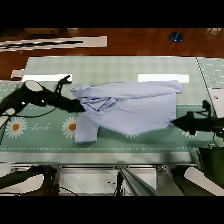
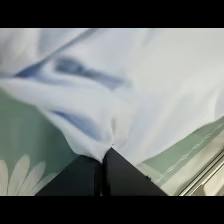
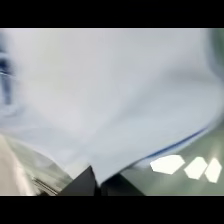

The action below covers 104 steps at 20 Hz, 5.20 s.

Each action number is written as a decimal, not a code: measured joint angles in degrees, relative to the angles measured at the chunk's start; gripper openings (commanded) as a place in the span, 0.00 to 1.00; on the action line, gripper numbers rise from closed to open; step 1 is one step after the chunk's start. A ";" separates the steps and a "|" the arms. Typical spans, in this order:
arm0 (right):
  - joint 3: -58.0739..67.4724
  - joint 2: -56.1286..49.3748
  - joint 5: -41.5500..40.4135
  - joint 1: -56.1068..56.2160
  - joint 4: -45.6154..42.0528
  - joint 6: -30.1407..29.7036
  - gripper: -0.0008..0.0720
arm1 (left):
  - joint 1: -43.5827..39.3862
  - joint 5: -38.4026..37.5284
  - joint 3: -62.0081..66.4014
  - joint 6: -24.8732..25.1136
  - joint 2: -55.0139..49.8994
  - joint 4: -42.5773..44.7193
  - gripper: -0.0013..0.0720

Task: Fold the shirts.

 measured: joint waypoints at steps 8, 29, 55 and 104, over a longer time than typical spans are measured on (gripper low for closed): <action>27.69 17.03 -6.99 0.00 34.62 0.37 0.06 | 6.32 3.04 30.34 -1.70 21.92 -1.36 0.05; 85.72 20.59 20.55 0.81 -5.62 27.45 0.05 | 8.33 -33.18 65.29 -29.79 36.06 10.88 0.05; 57.79 -31.23 -14.73 22.84 -25.66 23.54 0.18 | 2.86 21.62 12.35 -5.55 -10.54 2.27 0.20; 24.81 -12.55 4.11 -5.44 -29.62 6.56 0.68 | 14.49 -3.87 -20.68 -4.81 -2.03 6.36 0.05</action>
